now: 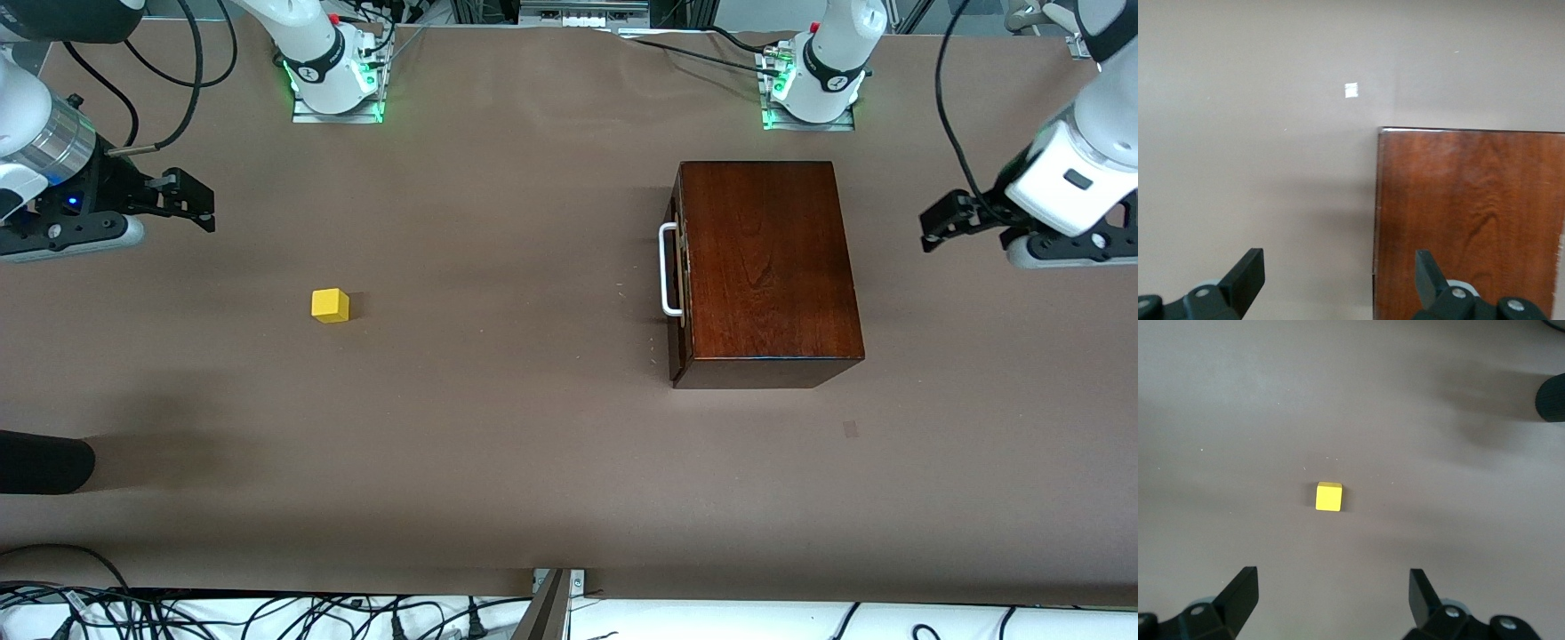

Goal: Open drawer, take yellow block, close drawer

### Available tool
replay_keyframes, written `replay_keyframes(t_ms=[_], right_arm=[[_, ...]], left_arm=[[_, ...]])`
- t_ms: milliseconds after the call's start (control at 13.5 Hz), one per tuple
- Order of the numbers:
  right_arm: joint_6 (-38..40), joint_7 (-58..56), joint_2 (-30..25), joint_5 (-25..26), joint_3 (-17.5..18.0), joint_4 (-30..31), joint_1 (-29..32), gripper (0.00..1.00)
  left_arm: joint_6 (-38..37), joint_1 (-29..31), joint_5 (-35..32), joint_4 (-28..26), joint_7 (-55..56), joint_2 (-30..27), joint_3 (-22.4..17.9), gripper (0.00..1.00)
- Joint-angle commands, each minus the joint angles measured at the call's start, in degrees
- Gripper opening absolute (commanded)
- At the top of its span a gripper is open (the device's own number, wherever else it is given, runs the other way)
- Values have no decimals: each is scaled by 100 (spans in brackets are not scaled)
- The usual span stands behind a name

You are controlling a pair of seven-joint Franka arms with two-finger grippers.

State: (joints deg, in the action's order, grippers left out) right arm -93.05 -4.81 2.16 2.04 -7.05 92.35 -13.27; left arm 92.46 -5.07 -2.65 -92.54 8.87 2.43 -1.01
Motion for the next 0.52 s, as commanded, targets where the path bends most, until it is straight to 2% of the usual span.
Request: replay_keyframes(t_ms=[0, 221, 443], right_arm=[[111, 137, 39, -116, 19, -112, 53, 100], [111, 287, 39, -116, 28, -112, 44, 100], [120, 287, 39, -142, 19, -112, 44, 100]], left_arm=[[106, 146, -157, -195, 71, -277, 83, 100], [88, 550, -104, -177, 80, -287, 398, 100], [70, 568, -96, -151, 80, -295, 408, 100]])
